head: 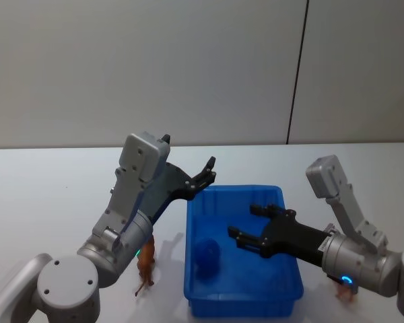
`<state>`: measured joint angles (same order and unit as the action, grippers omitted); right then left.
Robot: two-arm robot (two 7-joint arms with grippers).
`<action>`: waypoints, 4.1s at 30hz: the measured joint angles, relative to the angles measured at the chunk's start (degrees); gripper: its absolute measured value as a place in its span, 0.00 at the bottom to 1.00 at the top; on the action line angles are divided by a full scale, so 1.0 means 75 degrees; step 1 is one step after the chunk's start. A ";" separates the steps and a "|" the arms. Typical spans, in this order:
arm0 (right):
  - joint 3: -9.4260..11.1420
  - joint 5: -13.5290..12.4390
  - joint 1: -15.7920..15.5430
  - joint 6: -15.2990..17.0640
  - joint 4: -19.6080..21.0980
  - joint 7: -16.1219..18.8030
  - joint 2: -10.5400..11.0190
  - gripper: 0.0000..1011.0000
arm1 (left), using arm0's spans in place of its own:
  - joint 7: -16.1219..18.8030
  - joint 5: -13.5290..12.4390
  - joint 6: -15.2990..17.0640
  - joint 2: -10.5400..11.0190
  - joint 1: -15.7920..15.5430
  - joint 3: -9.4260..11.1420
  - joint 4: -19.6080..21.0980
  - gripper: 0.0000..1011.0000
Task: Pick up the two dolls from the table and place them into the box.
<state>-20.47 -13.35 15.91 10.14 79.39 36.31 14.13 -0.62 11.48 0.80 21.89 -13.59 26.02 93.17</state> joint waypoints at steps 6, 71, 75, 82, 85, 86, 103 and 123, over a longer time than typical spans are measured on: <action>-0.0010 0.0000 -0.0016 -0.0071 0.0020 -0.0010 0.0027 0.89 | 0.0000 0.0000 0.0000 0.0001 0.0000 0.0000 0.0000 0.99; 0.1013 -0.1608 -0.1716 0.2235 0.1590 -0.2268 0.1801 0.99 | 0.0000 0.0000 0.0000 0.0001 0.0000 0.0000 0.0000 0.99; 0.0993 -0.1639 -0.1729 0.2358 0.1538 -0.2277 0.1800 0.99 | 0.0000 0.0000 0.0000 0.0001 0.0000 0.0000 0.0000 0.99; 0.0943 -0.1652 -0.1729 0.2498 0.1445 -0.2247 0.1767 0.98 | 0.0000 0.0000 0.0000 0.0001 0.0000 0.0000 0.0000 0.99; 0.0916 -0.1651 -0.1714 0.2543 0.1407 -0.2198 0.1745 0.91 | 0.0000 0.0000 0.0000 0.0000 0.0000 0.0000 0.0000 0.99; 0.0908 -0.1650 -0.1711 0.2554 0.1396 -0.2186 0.1741 0.89 | 0.0000 0.0000 0.0000 0.0001 0.0000 0.0000 0.0000 0.99; 0.0814 -0.1569 -0.1537 0.2665 0.1159 -0.2078 0.1630 0.38 | 0.0000 0.0000 0.0000 0.0001 0.0000 0.0000 0.0000 0.99; 0.0990 -0.1586 -0.1255 0.1866 0.1327 -0.2373 0.1628 0.36 | 0.0000 0.0000 0.0000 0.0000 0.0000 0.0000 0.0000 0.99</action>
<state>-13.04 -25.24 6.50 24.13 89.35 18.51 26.34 -0.62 11.48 0.79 21.89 -13.59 26.02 93.17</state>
